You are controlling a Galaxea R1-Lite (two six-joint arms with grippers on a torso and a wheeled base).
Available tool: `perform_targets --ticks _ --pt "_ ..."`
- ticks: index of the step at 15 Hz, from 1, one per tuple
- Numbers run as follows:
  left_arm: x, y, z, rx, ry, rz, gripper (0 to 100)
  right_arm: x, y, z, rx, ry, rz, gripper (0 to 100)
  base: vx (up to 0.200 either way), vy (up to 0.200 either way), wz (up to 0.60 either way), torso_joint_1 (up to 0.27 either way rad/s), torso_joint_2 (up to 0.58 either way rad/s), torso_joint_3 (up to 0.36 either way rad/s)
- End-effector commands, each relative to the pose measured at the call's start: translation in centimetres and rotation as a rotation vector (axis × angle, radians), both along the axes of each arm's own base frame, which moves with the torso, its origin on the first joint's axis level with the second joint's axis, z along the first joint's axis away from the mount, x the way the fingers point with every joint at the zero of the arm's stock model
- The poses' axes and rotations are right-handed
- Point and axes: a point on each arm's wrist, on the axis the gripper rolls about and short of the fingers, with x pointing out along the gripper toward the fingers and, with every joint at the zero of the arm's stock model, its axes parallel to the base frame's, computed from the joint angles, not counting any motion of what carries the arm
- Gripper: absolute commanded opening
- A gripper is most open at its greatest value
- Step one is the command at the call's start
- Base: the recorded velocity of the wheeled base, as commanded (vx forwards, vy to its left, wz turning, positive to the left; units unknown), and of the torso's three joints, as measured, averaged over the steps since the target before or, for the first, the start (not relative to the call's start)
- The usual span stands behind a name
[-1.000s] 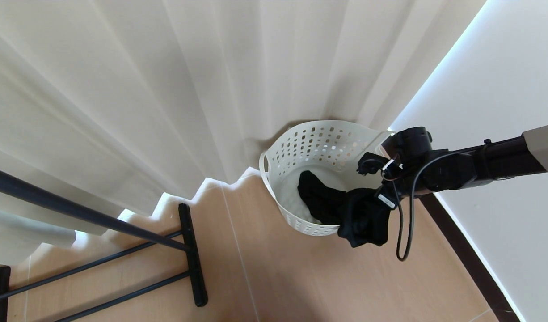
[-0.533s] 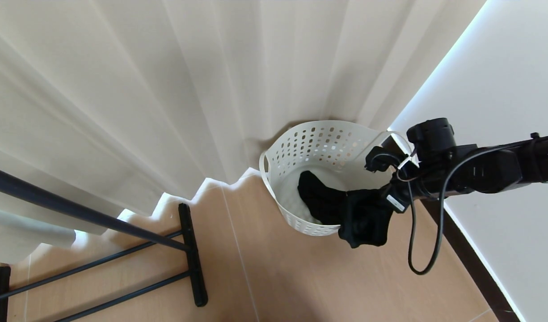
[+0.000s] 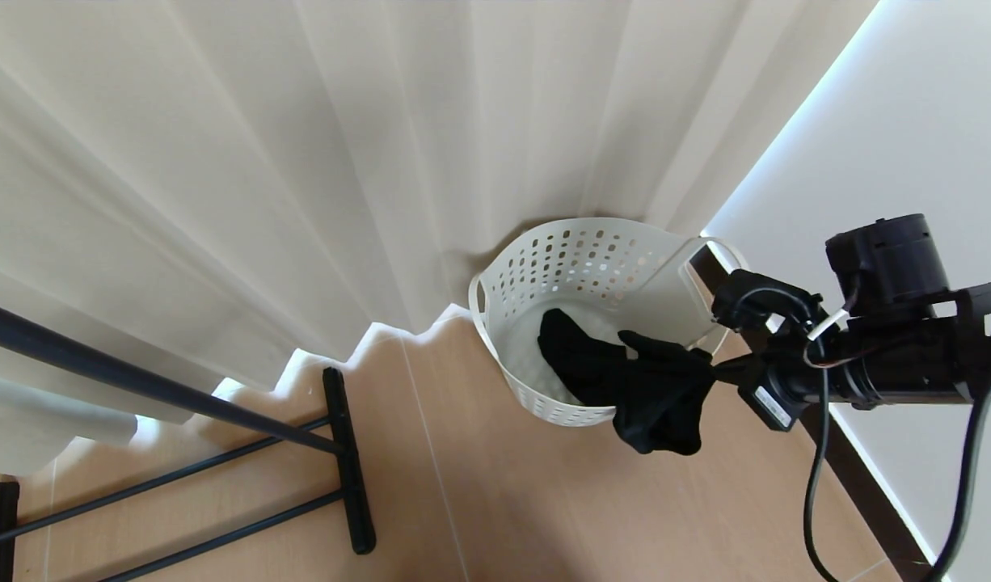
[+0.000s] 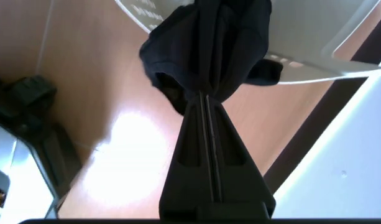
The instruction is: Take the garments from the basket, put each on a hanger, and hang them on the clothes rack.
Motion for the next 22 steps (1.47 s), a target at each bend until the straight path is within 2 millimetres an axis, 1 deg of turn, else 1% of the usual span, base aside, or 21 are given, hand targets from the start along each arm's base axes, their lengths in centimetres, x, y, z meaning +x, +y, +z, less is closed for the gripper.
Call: perform_targets --ticks 1,3,5,6,10,12,13,15,17,19,22 --pt "0.0 0.0 0.0 0.000 -0.001 0.000 100 -2.1 -0.3 1.1 0.027 -0.035 0.001 0 0.000 0.000 0.00 0.000 0.00 0.000" --pt "0.0 0.0 0.0 0.000 -0.001 0.000 100 -4.3 -0.1 2.0 0.079 -0.059 0.003 0 0.000 0.000 0.00 0.000 0.00 0.000" --pt "0.0 0.0 0.0 0.000 -0.001 0.000 100 -6.0 0.3 2.8 0.112 -0.089 0.035 0 0.000 0.000 0.00 0.000 0.00 0.000" --pt "0.0 0.0 0.0 0.000 -0.001 0.000 100 -6.5 0.5 3.1 0.136 -0.094 0.036 0 0.000 0.000 0.00 0.000 0.00 0.000" --pt "0.0 0.0 0.0 0.000 -0.001 0.000 100 -6.8 0.5 2.2 0.137 -0.049 0.025 0 0.000 0.000 0.00 0.000 0.00 0.000" --pt "0.0 0.0 0.0 0.000 -0.001 0.000 100 -6.9 0.2 1.4 0.122 -0.021 0.010 0 0.000 0.000 0.00 0.000 0.00 0.000" --pt "0.0 0.0 0.0 0.000 -0.001 0.000 100 -6.6 -0.2 1.1 0.114 -0.011 -0.018 100 0.000 0.000 0.00 0.000 0.00 0.000" --pt "0.0 0.0 0.0 0.000 -0.001 0.000 100 -6.0 -0.6 0.7 0.104 0.005 -0.040 100 0.000 0.000 0.00 0.000 0.00 0.000" --pt "0.0 0.0 0.0 0.000 -0.001 0.000 100 -4.8 -0.7 -0.1 0.078 0.024 -0.082 100 0.000 0.000 0.00 0.000 0.00 0.000" --pt "0.0 0.0 0.0 0.000 -0.001 0.000 100 -2.9 -0.5 -0.3 0.054 0.028 -0.118 100 0.000 0.000 0.00 0.000 0.00 0.000" --pt "0.0 0.0 0.0 0.000 -0.001 0.000 100 0.8 0.1 -0.3 0.006 0.007 -0.160 100 0.000 0.000 0.00 0.000 0.00 0.000"
